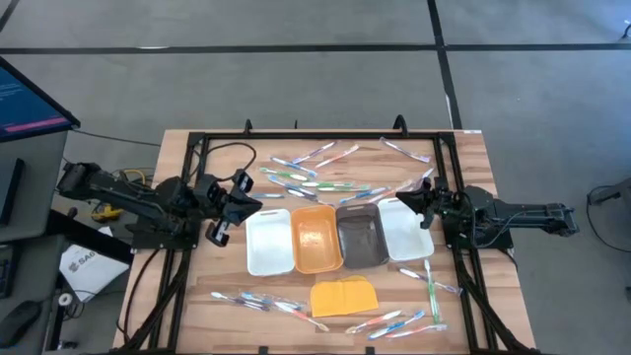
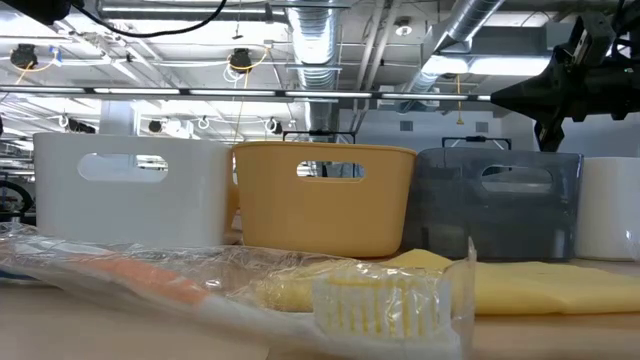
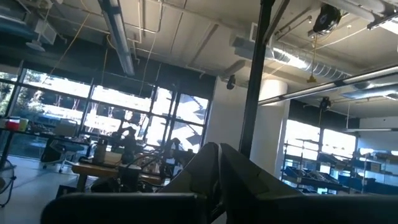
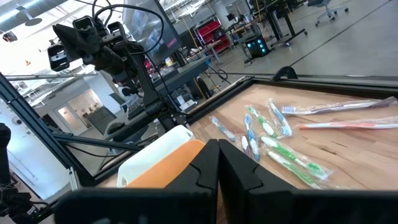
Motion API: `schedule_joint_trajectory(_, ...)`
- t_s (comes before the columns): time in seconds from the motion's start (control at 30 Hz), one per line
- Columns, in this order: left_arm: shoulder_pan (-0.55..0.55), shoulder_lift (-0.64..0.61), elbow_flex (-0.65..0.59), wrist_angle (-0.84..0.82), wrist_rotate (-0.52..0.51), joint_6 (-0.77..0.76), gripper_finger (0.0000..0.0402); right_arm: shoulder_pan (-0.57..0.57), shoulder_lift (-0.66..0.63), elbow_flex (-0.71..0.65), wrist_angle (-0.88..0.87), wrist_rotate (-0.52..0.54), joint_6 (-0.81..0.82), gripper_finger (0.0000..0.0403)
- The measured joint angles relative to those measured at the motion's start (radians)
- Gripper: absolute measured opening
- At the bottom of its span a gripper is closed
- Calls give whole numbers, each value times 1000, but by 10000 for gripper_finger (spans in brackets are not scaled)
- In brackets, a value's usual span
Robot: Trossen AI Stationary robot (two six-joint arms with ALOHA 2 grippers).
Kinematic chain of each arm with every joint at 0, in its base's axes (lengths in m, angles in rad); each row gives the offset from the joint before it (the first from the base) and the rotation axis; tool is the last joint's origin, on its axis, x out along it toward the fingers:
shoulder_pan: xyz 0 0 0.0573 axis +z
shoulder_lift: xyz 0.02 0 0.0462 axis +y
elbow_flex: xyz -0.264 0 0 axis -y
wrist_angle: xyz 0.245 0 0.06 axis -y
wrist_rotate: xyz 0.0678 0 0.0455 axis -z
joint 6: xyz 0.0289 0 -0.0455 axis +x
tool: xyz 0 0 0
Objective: Pick & Place Toothbrushes
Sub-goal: Adjust the bins
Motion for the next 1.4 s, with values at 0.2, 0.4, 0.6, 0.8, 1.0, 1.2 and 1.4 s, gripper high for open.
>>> schedule_joint_trajectory(0.2,0,0,0,2,0,1,19,0,0,0,0,0,0,0)
schedule_joint_trajectory(0.4,0,0,0,12,0,1,19,0,0,0,0,0,0,0)
schedule_joint_trajectory(0.6,0,0,0,26,0,-1,19,0,0,0,0,0,0,0)
schedule_joint_trajectory(0.8,0,0,0,29,0,-1,19,0,0,0,0,0,0,0)
schedule_joint_trajectory(1.0,-1,0,0,27,1,-7,19,-10,0,0,41,47,-1,0)
schedule_joint_trajectory(1.2,-2,0,0,22,3,-35,19,-26,0,0,144,51,0,0)
schedule_joint_trajectory(1.4,-3,0,0,17,33,-57,19,25,0,30,130,-143,49,0)
